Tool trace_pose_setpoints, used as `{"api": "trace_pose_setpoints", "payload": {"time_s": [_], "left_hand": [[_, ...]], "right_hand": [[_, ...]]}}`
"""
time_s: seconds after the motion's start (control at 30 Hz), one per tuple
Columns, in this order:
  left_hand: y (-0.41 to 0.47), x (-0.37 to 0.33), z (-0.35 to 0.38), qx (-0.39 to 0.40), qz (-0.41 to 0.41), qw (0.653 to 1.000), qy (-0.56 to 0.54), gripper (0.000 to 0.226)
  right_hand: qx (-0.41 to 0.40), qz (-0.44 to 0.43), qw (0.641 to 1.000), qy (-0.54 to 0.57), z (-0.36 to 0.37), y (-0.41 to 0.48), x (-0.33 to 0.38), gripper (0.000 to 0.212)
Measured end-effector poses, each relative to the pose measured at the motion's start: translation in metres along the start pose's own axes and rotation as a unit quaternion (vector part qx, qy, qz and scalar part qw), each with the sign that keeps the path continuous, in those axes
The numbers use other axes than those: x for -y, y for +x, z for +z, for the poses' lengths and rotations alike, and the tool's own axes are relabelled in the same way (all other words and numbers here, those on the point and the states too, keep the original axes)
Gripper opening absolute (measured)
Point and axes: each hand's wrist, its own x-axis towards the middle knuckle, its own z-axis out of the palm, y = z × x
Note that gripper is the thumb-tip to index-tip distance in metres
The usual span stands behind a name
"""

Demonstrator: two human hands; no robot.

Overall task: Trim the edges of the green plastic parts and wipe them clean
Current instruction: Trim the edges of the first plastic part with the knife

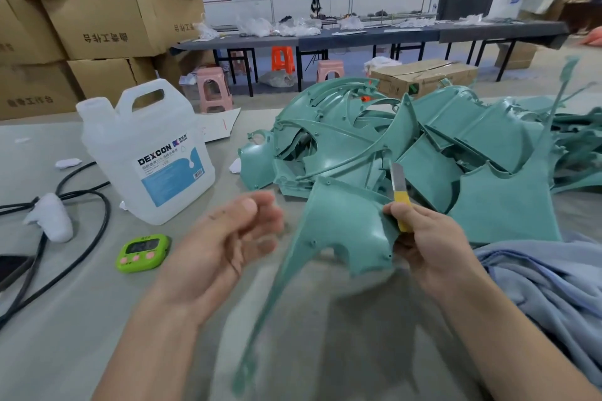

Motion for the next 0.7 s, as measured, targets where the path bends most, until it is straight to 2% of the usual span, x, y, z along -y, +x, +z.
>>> {"api": "trace_pose_setpoints", "payload": {"time_s": [0.03,0.07,0.1,0.13,0.2,0.27,0.37,0.43,0.53,0.6,0.7], "left_hand": [[0.007,0.005,-0.003,-0.07,0.013,0.997,0.041,0.026],[0.01,0.012,-0.002,-0.101,-0.002,0.99,0.102,0.027],[0.01,0.018,0.002,-0.09,-0.032,0.986,0.139,0.028],[0.007,0.024,0.006,-0.054,-0.078,0.987,0.126,0.03],[0.004,0.03,0.016,-0.014,-0.14,0.99,0.021,0.026],[0.009,0.034,0.027,-0.028,-0.155,0.987,-0.031,0.016],[0.021,0.032,0.02,-0.097,-0.151,0.983,-0.04,0.033],[0.024,0.027,0.014,-0.076,-0.168,0.978,-0.103,0.04],[0.02,0.028,0.006,-0.07,-0.206,0.976,-0.03,0.04],[0.017,0.032,0.004,-0.07,-0.188,0.979,0.022,0.051],[0.016,0.032,-0.006,-0.115,-0.187,0.975,0.021,0.05]], "right_hand": [[0.018,-0.002,1.0,-0.009,0.001,-0.002,0.0,0.026],[0.032,-0.004,0.999,-0.019,0.002,-0.003,-0.001,0.026],[0.04,-0.005,0.999,-0.031,0.004,-0.006,-0.003,0.025],[0.043,-0.008,0.998,-0.045,0.007,-0.007,-0.005,0.023],[0.037,-0.014,0.996,-0.082,0.012,-0.011,-0.01,0.014],[0.038,-0.01,0.995,-0.095,0.019,-0.014,-0.016,0.009],[0.029,0.006,0.996,-0.086,0.025,-0.016,-0.025,0.008],[0.015,0.008,0.994,-0.108,0.026,-0.014,-0.029,0.007],[0.022,-0.022,0.981,-0.191,0.023,-0.011,-0.032,0.005],[0.042,-0.047,0.971,-0.229,0.018,-0.009,-0.031,0.004],[0.022,-0.089,0.973,-0.214,0.004,-0.001,-0.024,0.008]]}}
